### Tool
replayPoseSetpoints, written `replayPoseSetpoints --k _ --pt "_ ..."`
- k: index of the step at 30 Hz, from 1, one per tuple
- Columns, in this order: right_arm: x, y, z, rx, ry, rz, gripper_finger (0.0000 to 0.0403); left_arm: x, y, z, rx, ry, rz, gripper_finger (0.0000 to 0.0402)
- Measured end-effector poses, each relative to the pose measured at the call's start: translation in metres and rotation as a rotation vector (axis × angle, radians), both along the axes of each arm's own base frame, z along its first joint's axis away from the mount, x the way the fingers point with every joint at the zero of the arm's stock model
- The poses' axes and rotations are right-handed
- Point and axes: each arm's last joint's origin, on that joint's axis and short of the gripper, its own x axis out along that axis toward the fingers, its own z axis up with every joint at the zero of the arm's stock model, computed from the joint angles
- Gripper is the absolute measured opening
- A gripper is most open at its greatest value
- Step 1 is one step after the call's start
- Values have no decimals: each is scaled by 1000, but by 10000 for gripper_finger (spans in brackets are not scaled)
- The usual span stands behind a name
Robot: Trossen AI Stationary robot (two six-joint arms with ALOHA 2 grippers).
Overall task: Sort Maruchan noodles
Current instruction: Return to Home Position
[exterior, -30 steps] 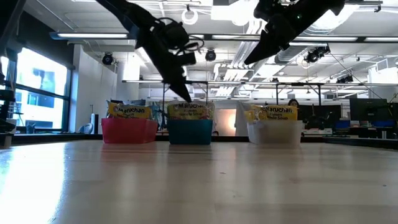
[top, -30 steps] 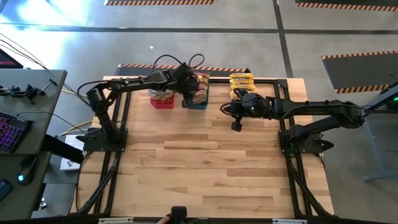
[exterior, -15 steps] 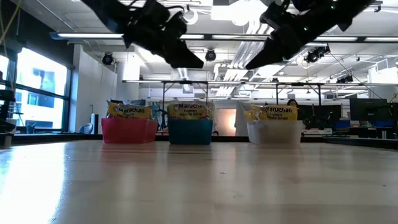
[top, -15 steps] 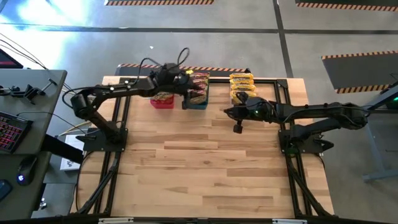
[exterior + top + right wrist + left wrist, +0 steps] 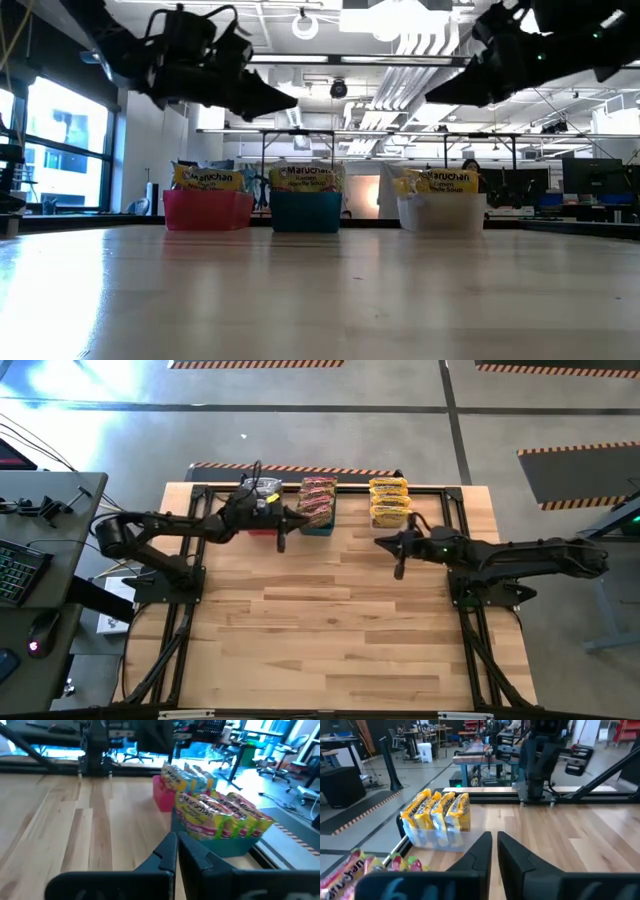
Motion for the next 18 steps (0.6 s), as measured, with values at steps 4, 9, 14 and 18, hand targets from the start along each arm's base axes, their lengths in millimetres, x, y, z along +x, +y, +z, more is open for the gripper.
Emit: replayPoseSetpoints --k 4,9,14,18 --pt "-14 2 -4 -3 -37 -5 0 -13 -7 -5 -27 -18 3 7" --pt "-32 5 -9 4 -107 -7 0 -31 -16 -8 -28 -23 4 1" --pt "-50 8 -18 -3 -173 -8 0 -50 -26 -9 -38 -50 6 0" --pt "-61 9 -25 -14 -222 -7 0 -67 -34 -16 -35 -67 14 0"
